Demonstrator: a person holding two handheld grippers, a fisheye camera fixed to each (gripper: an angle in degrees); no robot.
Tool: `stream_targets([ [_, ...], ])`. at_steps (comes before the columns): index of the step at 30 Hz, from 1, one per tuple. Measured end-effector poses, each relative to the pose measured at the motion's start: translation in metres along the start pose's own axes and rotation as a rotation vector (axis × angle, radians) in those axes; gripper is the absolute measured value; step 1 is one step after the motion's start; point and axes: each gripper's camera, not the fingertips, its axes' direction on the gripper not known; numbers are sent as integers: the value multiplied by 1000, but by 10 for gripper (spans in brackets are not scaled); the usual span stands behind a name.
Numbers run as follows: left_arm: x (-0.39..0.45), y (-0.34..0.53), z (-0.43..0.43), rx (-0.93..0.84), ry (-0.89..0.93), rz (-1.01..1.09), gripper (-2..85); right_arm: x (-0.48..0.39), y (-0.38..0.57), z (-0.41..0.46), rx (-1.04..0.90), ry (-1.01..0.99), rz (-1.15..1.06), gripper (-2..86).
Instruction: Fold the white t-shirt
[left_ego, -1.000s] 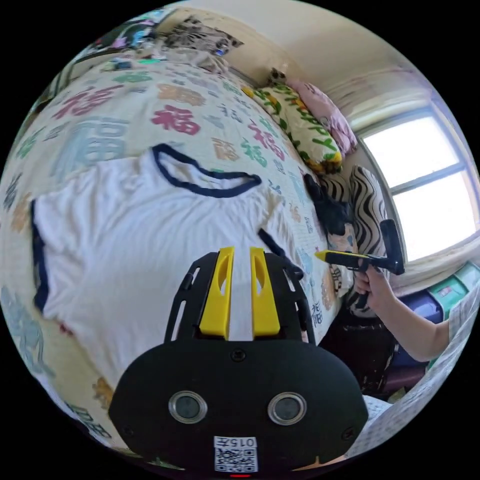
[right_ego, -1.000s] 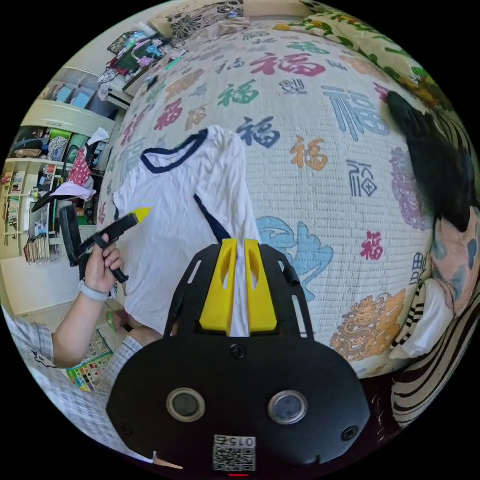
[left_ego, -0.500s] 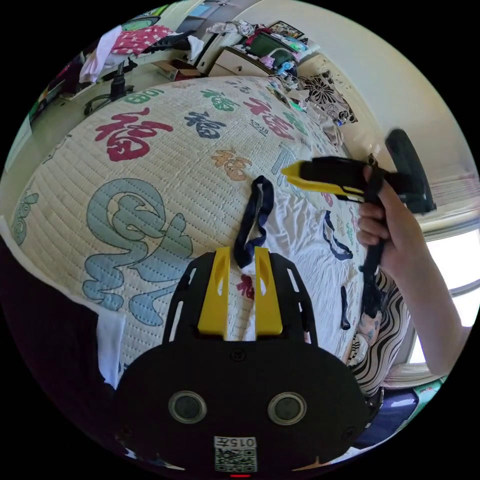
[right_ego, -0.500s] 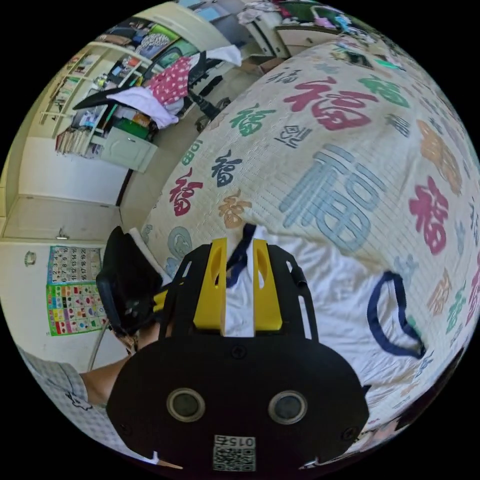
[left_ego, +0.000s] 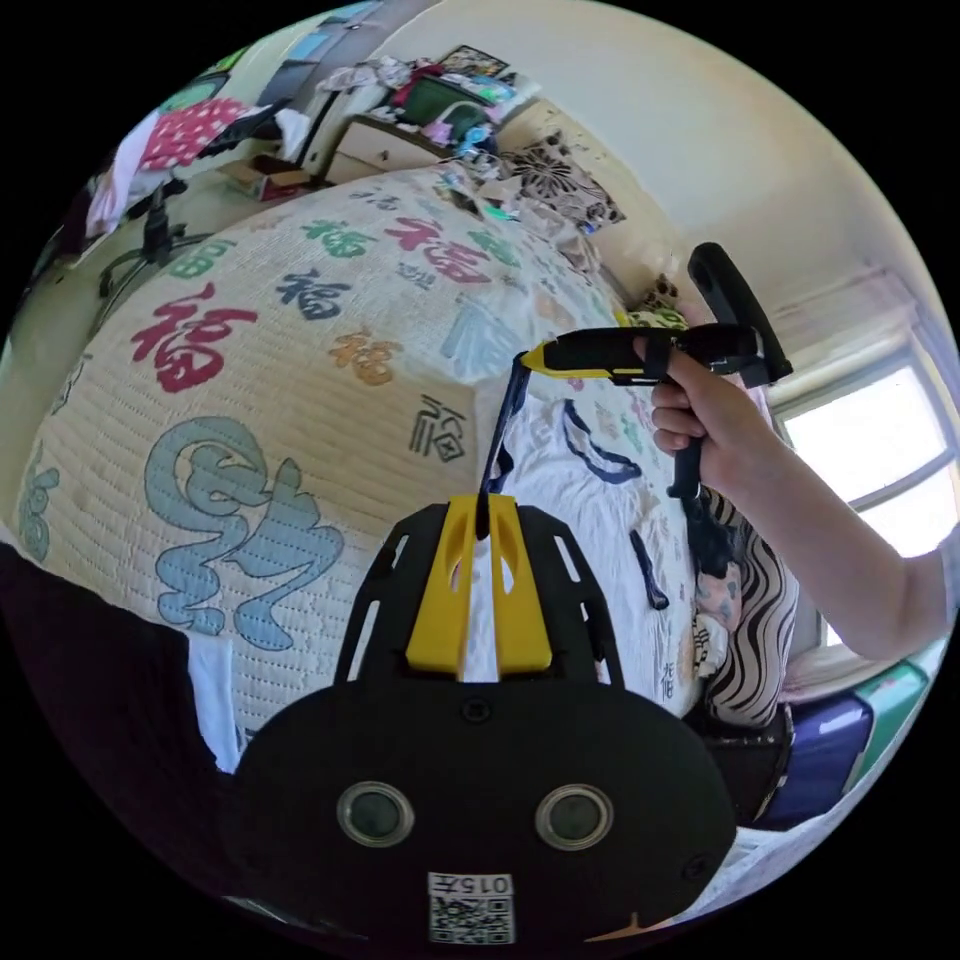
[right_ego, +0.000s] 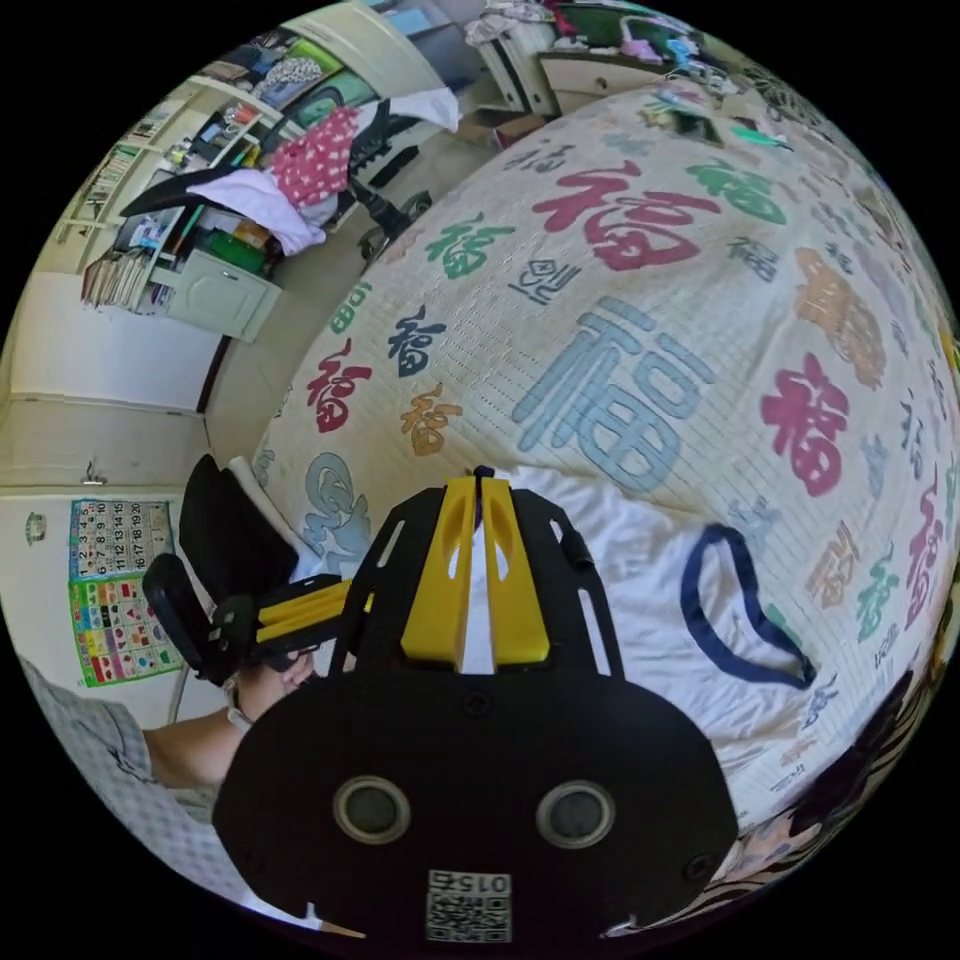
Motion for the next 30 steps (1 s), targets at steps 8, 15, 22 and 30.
stream_targets([
  [8, 78, 43, 57, -154, 8, 138, 0, 93, 56, 15, -21, -10, 171, -1],
  [15, 104, 67, 99, -291, -83, 207, 20, 129, 59, 46, -28, -42, 240, 30],
  [22, 148, 79, 93, -305, -146, 353, 49, 125, 58, 23, 51, 52, 200, 35],
  [30, 179, 75, 130, -305, -175, 408, 54, 87, 23, 51, -9, 192, 91, 14],
])
